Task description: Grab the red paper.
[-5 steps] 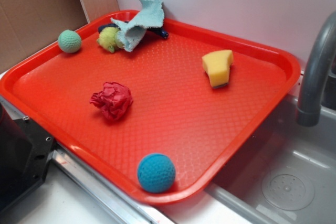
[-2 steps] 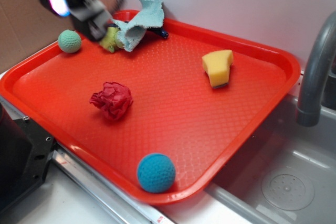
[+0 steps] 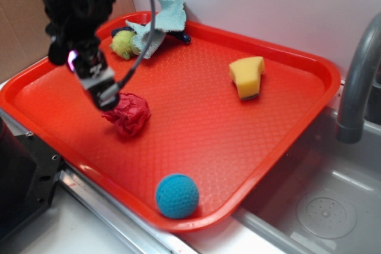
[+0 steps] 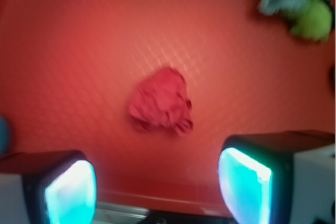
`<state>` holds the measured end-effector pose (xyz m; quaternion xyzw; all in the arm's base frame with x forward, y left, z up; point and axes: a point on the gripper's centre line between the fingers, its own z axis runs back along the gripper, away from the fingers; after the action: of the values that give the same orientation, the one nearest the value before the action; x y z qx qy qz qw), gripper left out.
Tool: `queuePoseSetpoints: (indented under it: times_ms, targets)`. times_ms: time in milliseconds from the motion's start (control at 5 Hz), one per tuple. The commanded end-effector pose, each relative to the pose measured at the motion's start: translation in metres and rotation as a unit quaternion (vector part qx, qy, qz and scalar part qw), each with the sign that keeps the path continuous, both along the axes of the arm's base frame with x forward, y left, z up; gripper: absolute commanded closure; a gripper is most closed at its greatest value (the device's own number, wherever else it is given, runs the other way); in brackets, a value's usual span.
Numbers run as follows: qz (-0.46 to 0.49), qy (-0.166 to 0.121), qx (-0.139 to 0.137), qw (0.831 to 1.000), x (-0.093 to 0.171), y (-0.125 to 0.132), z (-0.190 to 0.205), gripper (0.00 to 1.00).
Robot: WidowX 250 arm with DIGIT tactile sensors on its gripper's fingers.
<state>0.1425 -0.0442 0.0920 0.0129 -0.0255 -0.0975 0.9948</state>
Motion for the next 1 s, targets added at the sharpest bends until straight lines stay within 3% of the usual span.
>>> queuePoseSetpoints:
  times_ms: [0,400,600,800]
  targets:
    - [-0.023,-0.024,-0.033,0.999,0.015,-0.001,-0.032,0.0]
    - [-0.028,-0.008,-0.007,1.0,0.04,-0.02,-0.071,0.0]
    - [-0.007,0.005,0.005,1.0,0.044,-0.015,-0.082,1.0]
    - [0.012,0.011,0.001,1.0,0.046,-0.003,-0.073,1.0]
